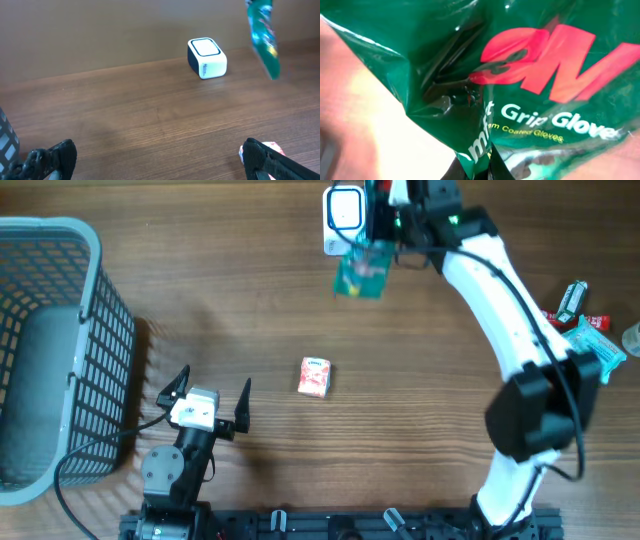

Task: Scan the item barcode
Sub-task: 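Release the glove pack and move the right gripper back to the scanner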

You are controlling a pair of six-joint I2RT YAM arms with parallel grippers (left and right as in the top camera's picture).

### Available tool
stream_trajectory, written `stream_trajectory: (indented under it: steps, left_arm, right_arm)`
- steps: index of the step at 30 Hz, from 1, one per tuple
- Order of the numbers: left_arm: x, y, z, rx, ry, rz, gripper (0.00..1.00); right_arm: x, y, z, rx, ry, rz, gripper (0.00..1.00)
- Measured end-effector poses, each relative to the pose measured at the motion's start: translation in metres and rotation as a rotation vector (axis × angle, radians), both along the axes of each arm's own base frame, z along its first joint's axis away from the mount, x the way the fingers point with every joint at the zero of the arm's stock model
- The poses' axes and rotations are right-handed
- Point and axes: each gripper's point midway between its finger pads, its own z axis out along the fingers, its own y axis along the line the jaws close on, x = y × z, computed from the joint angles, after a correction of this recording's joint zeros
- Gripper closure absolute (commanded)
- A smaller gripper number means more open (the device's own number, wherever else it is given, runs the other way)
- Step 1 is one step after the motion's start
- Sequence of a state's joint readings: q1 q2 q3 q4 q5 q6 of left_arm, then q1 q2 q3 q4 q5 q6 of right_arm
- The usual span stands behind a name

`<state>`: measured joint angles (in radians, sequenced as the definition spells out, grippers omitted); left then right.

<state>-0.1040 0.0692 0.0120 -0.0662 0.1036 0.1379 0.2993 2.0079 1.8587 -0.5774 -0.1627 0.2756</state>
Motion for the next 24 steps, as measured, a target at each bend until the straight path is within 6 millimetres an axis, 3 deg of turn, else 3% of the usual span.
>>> stream_trajectory:
  steps: [5,11,24]
  left_arm:
    - [0.000,0.000,0.000,0.000,0.000,0.000,0.00]
    - [0.000,0.000,0.000,0.000,0.000,0.000,0.00]
    - [0.000,0.000,0.000,0.000,0.000,0.000,0.00]
  right_arm:
    - [0.067,0.012,0.029,0.015,-0.189,-0.029,0.96]
    - [0.109,0.025,0.017,0.086,-0.311,-0.059,0.96]
    - [0.123,0.038,-0.031,0.088,-0.281,-0.121,0.96]
